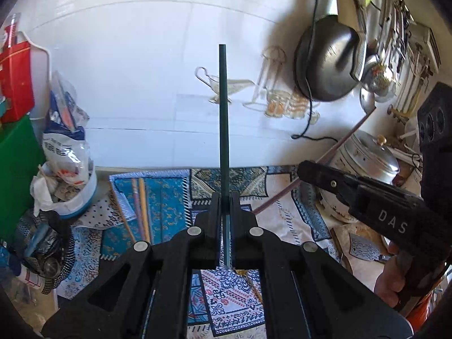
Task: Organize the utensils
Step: 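Lift and carry both held chopsticks over the white cup, then lower the chopsticks into the white cup and open both grippers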
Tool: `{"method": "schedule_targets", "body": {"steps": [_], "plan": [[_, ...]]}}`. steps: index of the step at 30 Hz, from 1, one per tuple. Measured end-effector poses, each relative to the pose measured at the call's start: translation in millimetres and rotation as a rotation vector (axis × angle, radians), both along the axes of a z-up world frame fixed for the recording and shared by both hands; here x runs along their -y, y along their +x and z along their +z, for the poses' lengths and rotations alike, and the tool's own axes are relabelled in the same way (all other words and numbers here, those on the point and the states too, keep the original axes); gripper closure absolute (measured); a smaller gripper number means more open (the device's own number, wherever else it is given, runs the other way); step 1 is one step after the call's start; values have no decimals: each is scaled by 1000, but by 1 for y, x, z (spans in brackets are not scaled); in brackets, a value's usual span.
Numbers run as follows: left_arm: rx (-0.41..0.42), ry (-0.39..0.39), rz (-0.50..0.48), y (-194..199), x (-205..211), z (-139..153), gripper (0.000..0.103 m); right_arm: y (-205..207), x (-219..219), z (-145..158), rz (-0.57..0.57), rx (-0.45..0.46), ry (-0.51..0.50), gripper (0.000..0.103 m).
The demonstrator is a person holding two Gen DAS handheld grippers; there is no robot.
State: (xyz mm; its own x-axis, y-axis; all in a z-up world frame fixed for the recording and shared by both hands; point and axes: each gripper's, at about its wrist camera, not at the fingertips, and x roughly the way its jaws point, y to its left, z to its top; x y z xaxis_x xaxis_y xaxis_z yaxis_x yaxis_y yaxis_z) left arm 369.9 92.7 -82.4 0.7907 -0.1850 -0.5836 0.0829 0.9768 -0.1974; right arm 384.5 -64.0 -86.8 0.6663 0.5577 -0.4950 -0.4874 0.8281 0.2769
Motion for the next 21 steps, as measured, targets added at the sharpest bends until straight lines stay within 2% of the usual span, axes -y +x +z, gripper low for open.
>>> {"method": "schedule_targets", "body": {"steps": [5,11,15,21], "plan": [[8,-11,64,-6,-31,5,100,-1,-24,-3,53,-5,-10,98],[-8,-22,137,-10,-65,-3,100,-1,-51,-17,105,-50,-26,98],[-32,19,174,-7,-76,-17,100,3,-68,-31,110,-88,-55,98],[-121,62,189,8,-86,-57,100,16,-87,-61,112,-186,-83,98]]}}
